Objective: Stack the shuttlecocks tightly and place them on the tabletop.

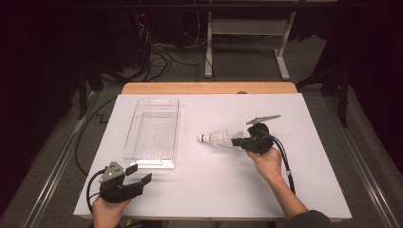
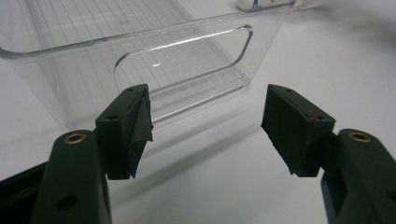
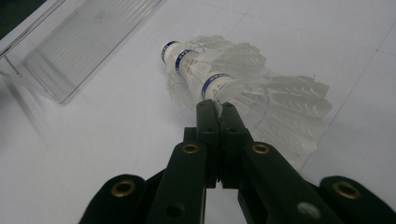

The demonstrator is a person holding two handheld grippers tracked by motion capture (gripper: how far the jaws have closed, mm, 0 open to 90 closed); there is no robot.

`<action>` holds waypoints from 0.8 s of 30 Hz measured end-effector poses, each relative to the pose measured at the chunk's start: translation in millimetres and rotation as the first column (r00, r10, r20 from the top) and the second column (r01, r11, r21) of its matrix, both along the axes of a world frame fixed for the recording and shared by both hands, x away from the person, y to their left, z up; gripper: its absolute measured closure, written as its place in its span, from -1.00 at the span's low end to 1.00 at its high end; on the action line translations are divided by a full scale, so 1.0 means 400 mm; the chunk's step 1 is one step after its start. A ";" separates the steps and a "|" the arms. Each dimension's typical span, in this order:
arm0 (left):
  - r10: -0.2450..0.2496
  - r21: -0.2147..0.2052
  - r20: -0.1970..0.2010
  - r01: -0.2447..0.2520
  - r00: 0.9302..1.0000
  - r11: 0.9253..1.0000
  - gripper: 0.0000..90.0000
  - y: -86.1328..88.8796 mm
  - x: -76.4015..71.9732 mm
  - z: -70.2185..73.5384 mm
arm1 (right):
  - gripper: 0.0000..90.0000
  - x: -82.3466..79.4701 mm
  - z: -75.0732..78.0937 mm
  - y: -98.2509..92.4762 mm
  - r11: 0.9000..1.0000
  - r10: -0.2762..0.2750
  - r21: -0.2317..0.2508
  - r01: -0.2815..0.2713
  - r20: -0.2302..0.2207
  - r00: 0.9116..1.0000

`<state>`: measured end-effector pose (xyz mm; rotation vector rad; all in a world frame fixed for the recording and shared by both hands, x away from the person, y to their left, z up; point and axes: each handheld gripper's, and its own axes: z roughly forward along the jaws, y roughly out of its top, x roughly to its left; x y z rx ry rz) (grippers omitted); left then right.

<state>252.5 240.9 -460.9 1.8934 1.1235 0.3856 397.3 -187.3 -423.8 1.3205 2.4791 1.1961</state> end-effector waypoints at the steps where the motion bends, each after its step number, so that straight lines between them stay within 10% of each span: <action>1: -0.001 0.001 0.000 0.001 1.000 1.000 -0.25 0.000 0.000 0.000 | 1.00 0.001 0.001 0.003 1.000 0.002 0.000 -0.002 -0.001 1.000; 24: -0.003 0.000 0.003 0.003 1.000 1.000 -0.25 0.000 -0.001 0.001 | 1.00 0.022 -0.017 0.032 0.999 0.021 0.031 -0.021 -0.012 1.000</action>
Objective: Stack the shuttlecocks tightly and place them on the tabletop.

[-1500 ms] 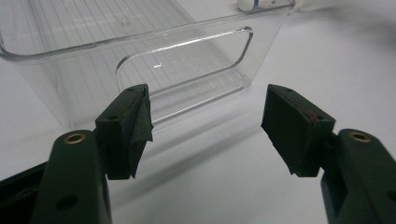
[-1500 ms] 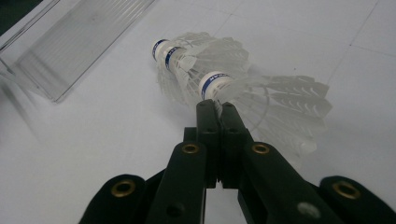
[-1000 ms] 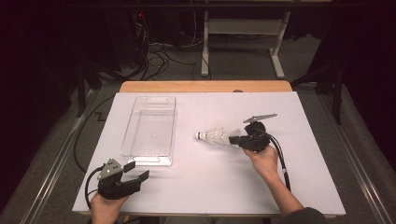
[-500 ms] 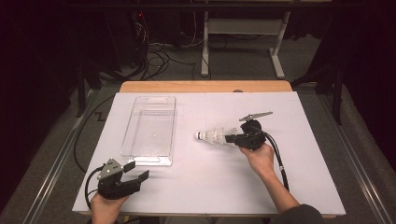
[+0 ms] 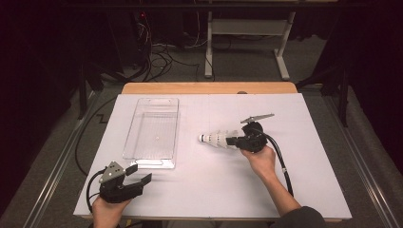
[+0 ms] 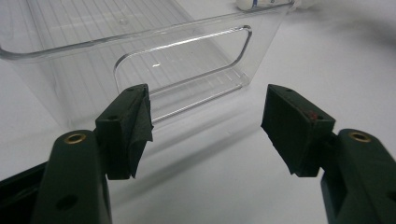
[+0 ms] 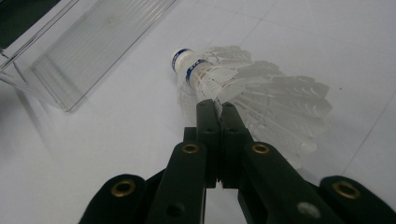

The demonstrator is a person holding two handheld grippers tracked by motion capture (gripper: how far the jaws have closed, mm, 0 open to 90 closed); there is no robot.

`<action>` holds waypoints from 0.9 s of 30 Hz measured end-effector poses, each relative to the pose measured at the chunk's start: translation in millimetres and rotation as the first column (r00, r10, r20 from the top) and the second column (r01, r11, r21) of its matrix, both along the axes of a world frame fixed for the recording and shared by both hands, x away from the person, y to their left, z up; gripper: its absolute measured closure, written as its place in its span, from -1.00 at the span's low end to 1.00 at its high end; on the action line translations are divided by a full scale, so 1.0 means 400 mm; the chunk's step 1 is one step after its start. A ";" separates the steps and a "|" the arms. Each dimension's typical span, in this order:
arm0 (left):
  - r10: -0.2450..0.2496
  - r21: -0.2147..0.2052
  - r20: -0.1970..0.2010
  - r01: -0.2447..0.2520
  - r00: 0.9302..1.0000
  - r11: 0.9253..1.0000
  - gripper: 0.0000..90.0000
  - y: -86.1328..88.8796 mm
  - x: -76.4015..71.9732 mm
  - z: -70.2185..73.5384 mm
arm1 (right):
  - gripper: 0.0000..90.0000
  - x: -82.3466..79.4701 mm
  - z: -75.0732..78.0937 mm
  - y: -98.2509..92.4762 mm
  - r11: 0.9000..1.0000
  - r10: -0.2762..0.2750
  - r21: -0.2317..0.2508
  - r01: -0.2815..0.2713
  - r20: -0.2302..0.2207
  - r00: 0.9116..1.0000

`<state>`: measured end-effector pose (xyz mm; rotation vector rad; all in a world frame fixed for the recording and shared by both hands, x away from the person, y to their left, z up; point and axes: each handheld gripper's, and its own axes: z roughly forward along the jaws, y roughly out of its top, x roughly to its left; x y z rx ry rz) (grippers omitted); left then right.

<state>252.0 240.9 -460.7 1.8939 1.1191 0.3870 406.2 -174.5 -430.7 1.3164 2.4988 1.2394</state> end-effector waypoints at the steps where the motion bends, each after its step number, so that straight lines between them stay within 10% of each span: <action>1: -0.001 0.001 -0.001 0.001 1.000 1.000 -0.25 0.000 0.000 0.000 | 1.00 0.001 -0.002 0.001 1.000 0.002 0.002 -0.002 0.001 1.000; 27: -0.002 0.001 -0.002 0.002 1.000 1.000 -0.25 -0.001 0.000 -0.001 | 1.00 0.019 -0.027 0.013 0.999 0.008 0.041 -0.008 -0.004 1.000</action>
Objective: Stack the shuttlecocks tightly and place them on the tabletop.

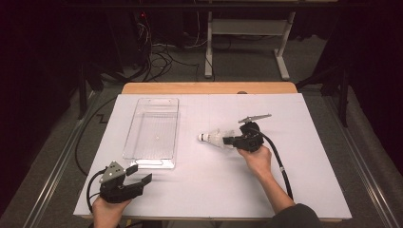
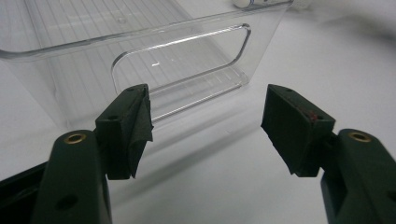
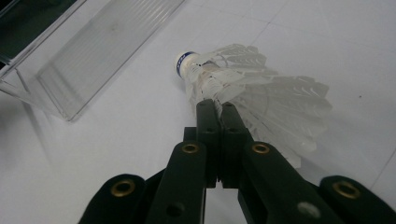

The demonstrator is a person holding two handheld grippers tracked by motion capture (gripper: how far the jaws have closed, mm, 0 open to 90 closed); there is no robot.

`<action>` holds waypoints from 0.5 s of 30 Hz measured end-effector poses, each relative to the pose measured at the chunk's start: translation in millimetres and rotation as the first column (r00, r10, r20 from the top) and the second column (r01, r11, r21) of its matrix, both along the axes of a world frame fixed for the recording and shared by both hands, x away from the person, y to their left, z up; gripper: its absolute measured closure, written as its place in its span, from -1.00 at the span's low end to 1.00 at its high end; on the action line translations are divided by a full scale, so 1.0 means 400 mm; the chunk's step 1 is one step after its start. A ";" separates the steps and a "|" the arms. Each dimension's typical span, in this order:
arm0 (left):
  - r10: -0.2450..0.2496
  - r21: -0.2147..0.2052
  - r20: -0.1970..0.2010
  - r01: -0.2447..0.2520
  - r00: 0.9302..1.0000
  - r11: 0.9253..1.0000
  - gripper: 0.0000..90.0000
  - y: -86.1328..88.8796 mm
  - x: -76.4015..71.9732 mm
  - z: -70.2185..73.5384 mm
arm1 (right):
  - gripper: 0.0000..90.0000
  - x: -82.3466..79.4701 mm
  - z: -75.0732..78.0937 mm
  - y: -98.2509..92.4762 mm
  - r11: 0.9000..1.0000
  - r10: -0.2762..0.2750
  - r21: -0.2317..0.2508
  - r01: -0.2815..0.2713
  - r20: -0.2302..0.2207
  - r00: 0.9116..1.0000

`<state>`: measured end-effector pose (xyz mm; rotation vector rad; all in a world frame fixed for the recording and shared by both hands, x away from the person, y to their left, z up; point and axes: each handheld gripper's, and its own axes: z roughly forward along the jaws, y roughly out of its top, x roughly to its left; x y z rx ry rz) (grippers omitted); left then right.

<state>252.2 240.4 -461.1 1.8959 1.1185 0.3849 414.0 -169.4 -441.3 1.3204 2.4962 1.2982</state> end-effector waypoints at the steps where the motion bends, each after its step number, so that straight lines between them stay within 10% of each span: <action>1: 0.000 0.000 0.000 0.000 1.000 1.000 -0.25 0.000 0.000 0.000 | 1.00 0.000 0.001 0.000 1.000 -0.002 0.003 0.002 -0.001 1.000; 15: -0.003 0.002 -0.003 0.003 1.000 1.000 -0.25 0.000 0.001 0.000 | 0.99 0.007 -0.004 0.002 1.000 -0.007 0.007 0.007 0.007 1.000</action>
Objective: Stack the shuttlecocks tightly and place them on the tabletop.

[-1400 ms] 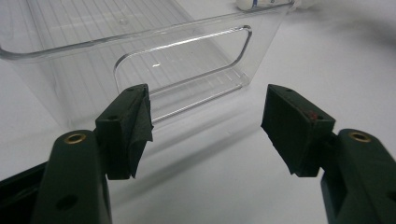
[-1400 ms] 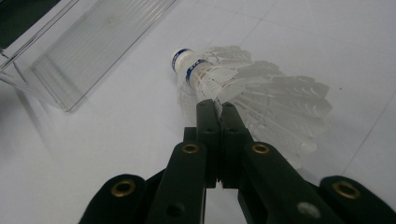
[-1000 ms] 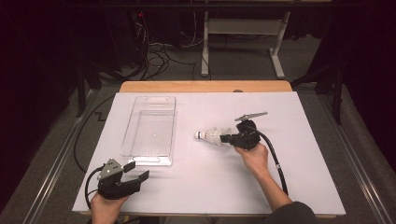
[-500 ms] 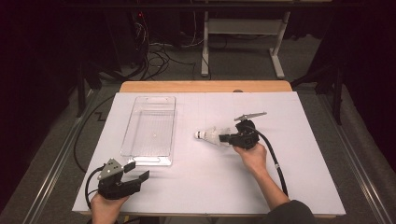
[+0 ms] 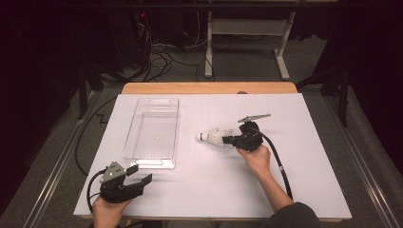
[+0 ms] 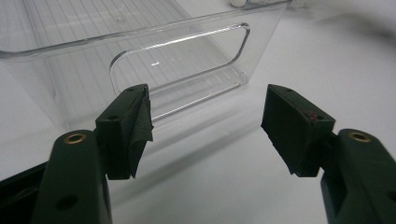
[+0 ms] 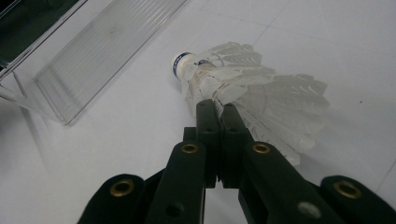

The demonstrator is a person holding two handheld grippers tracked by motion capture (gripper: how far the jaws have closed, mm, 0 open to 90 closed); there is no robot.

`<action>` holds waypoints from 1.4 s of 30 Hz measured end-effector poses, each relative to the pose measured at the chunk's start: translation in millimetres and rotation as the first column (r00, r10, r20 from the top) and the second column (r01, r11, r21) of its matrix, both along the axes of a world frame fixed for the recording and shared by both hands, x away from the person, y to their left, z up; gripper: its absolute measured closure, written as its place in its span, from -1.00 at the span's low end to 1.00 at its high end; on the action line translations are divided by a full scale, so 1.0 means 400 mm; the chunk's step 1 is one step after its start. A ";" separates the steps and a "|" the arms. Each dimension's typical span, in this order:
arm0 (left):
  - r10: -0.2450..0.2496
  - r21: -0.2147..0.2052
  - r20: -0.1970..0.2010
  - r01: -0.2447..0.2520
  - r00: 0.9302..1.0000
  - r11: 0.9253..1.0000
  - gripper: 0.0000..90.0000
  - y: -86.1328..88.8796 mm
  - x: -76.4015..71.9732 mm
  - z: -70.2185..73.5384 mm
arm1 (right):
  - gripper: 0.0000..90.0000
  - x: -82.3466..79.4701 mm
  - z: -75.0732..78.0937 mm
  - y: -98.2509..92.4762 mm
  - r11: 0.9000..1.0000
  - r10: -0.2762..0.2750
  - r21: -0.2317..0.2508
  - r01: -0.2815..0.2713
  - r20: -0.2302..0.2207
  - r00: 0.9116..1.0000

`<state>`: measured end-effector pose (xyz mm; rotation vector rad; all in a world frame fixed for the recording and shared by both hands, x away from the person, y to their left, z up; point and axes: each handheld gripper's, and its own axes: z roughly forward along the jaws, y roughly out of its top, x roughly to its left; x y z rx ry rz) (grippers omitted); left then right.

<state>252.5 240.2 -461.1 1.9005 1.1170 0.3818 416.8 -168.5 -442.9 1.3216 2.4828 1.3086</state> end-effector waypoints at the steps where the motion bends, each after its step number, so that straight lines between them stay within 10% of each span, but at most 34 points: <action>1: 0.000 0.000 -0.001 0.000 1.000 1.000 -0.25 0.000 0.000 0.000 | 0.98 0.000 0.000 0.000 1.000 -0.002 -0.001 0.002 0.002 1.000; 42: 0.002 -0.013 -0.005 -0.002 1.000 1.000 -0.25 0.004 0.002 -0.002 | 0.11 -0.022 0.015 -0.007 0.998 -0.046 -0.029 0.047 0.038 0.998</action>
